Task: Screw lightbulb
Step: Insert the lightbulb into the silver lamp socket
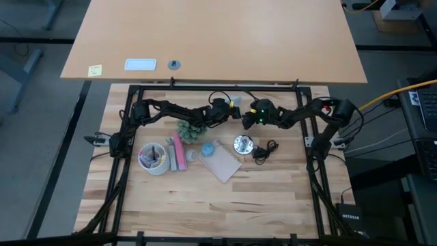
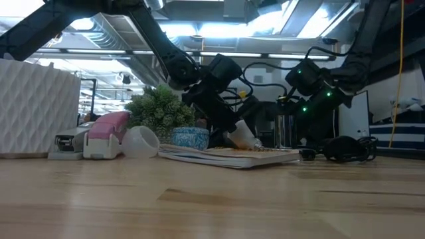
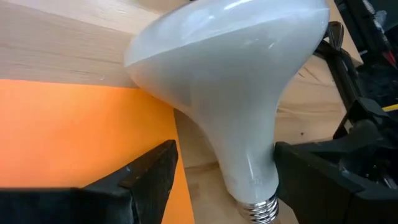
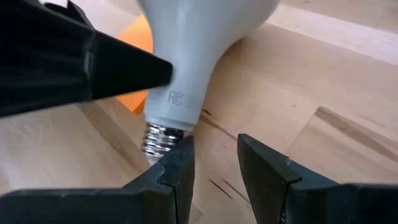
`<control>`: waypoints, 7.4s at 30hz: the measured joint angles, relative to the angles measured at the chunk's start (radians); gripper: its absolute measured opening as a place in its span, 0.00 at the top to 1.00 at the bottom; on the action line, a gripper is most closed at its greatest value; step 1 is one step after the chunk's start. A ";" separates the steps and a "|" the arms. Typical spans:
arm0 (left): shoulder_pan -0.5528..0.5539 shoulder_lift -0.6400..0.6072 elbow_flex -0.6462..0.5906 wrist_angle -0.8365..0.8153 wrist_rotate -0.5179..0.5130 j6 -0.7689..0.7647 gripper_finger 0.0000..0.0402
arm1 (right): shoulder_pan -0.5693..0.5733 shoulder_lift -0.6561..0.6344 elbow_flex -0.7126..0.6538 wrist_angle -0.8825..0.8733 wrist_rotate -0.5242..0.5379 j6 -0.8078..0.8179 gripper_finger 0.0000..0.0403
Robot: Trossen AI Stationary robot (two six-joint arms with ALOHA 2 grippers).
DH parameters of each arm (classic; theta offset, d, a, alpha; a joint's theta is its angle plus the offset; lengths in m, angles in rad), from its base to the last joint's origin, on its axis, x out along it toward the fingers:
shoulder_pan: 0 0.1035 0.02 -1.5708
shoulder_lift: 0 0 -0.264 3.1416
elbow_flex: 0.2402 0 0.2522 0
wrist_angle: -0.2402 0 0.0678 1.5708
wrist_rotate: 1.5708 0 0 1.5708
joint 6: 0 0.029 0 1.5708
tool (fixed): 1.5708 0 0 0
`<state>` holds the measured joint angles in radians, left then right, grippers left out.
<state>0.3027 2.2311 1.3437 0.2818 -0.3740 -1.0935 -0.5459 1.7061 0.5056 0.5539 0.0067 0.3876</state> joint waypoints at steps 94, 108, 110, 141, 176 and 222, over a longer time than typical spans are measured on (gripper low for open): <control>-0.031 0.005 -0.003 0.294 -0.045 -0.139 0.35 | -0.289 -0.366 0.000 -0.059 -0.077 -0.149 0.69; -0.037 0.002 0.216 -0.006 -0.076 0.105 0.35 | -0.332 -0.140 0.000 -0.056 -0.222 -0.150 0.69; -0.034 0.002 0.249 -0.128 -0.080 0.125 0.35 | -0.332 -0.128 0.000 -0.054 -0.236 -0.150 0.69; 0.004 0.016 0.268 -0.396 -0.166 -0.133 0.36 | -0.229 -0.099 0.000 -0.015 -0.210 -0.018 0.69; -0.053 -0.002 0.268 -0.413 0.022 0.055 0.38 | -0.137 -0.294 0.000 -0.038 -0.120 -0.190 0.69; 0.076 0.001 0.267 -0.657 -0.223 -0.341 0.38 | -0.135 -0.329 0.000 -0.142 -0.183 -0.251 0.69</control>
<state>0.3786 2.2322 1.6112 -0.3747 -0.5969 -1.4346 -0.6807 1.3773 0.5060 0.4118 -0.1760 0.1368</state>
